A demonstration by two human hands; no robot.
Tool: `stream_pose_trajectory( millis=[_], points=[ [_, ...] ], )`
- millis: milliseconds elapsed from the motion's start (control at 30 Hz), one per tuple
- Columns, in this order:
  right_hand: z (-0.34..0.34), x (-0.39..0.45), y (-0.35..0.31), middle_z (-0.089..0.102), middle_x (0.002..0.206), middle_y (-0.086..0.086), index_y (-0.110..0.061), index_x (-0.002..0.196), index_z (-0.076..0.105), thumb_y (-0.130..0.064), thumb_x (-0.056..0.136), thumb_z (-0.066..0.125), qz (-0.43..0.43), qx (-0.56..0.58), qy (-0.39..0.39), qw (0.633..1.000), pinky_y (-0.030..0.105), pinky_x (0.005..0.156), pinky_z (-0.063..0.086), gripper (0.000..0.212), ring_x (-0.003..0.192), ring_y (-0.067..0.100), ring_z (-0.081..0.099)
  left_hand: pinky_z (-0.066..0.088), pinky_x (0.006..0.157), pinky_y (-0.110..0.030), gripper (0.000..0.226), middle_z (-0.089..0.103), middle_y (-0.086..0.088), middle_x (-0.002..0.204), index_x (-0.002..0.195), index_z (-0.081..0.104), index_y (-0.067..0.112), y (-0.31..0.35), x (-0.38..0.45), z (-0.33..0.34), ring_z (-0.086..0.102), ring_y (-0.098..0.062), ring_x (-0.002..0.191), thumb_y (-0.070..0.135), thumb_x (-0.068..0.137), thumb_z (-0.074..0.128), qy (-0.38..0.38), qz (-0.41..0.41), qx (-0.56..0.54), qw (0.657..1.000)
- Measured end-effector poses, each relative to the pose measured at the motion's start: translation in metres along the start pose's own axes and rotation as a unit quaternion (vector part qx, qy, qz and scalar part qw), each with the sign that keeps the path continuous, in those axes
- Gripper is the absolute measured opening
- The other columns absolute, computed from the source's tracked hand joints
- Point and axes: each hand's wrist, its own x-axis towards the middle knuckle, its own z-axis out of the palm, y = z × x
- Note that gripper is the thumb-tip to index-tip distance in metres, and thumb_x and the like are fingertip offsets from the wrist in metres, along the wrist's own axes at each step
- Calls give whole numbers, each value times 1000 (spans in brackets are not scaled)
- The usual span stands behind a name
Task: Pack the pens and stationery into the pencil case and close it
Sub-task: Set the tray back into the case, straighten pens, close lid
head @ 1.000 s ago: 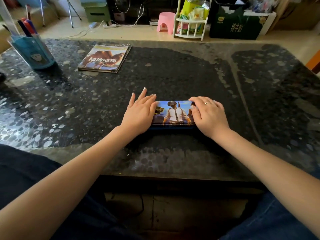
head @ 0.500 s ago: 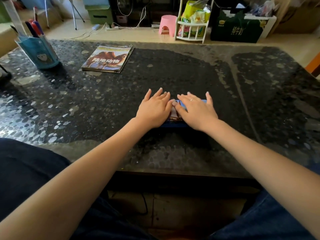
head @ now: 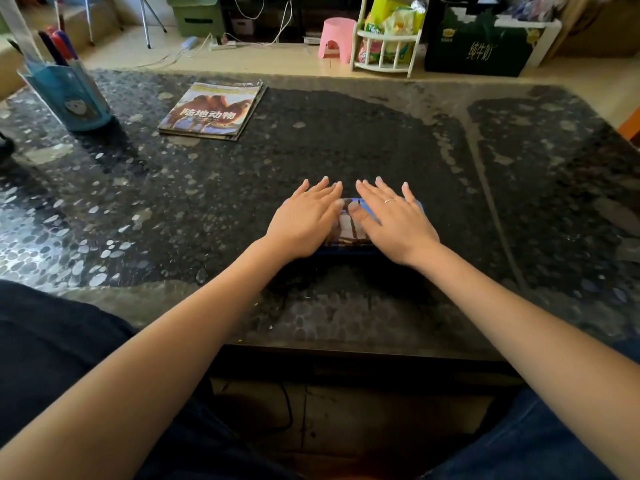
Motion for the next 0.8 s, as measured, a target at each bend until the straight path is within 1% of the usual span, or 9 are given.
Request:
stream_pose_trajectory(
  millis=[67, 133, 200, 300, 400, 500, 600, 700, 800],
  points=[
    [-4, -3, 7, 29, 154, -1, -18, 147, 30, -46, 100, 19, 11, 68, 25, 997, 32, 118, 2, 56, 145, 11, 14, -2, 117, -30, 48, 28, -3, 154, 146, 27, 9, 0, -2, -3, 11, -13, 146, 28, 103, 18, 15, -22, -31, 999],
    [-1, -9, 11, 34, 152, 2, -16, 146, 33, -43, 101, 22, 8, -4, 64, 998, 32, 117, 10, 54, 144, 14, 21, -2, 118, -33, 50, 29, -3, 154, 147, 26, 9, 6, -5, 0, 11, -14, 146, 31, 102, 19, 32, -38, 34, 998],
    [4, -11, 8, 32, 153, 4, -14, 147, 30, -50, 98, 21, 19, -81, 69, 994, 35, 118, 11, 62, 144, 17, 20, -3, 118, -37, 53, 29, -4, 154, 147, 23, 8, 12, -6, 4, 11, -15, 146, 33, 101, 19, 46, -44, 96, 993],
    [11, -8, -9, 24, 155, 13, -5, 149, 21, -54, 96, 17, 72, -126, 52, 988, 39, 119, 1, 72, 146, 22, 14, 0, 119, -38, 55, 22, -8, 156, 148, 15, 3, 20, -3, 8, 9, -18, 146, 31, 101, 18, 27, -70, 120, 990],
    [15, -7, -19, 16, 156, 17, -5, 150, 11, -54, 96, 12, 103, -157, 58, 981, 43, 116, -10, 72, 147, 26, 7, 2, 120, -37, 57, 17, -10, 157, 148, 10, 0, 28, -2, 11, 7, -21, 147, 31, 101, 15, 27, -102, 100, 989],
    [16, -7, -17, 10, 158, 16, -8, 150, 7, -52, 97, 10, 97, -156, 54, 981, 45, 116, -10, 70, 147, 25, 2, 3, 120, -37, 57, 19, -8, 157, 148, 9, 3, 31, -3, 15, 6, -20, 147, 32, 100, 15, 45, -110, 86, 989],
    [10, -5, -13, 1, 159, 11, -9, 151, 3, -59, 94, 9, 85, -95, 19, 992, 43, 118, -5, 75, 147, 23, -4, 2, 119, -38, 55, 17, -8, 157, 148, 9, 4, 28, -2, 9, 3, -22, 147, 30, 101, 16, 30, -100, 90, 990],
    [-10, -5, -5, 0, 160, 4, -13, 152, 1, -72, 84, 14, 43, -2, -58, 997, 41, 118, -4, 91, 147, 18, -4, -1, 118, -39, 54, 13, -9, 158, 149, 14, 8, 17, -3, -7, 0, -25, 147, 31, 101, 26, -45, -27, 56, 997],
    [-32, -7, 11, 1, 160, 2, -22, 152, -3, -74, 77, 41, 3, -8, -143, 990, 37, 117, 0, 101, 147, 16, -1, -6, 118, -34, 85, 7, -2, 159, 151, 7, 14, 1, -15, -26, -4, -15, 146, 57, 88, 45, -108, -59, -38, 992]
  ],
)
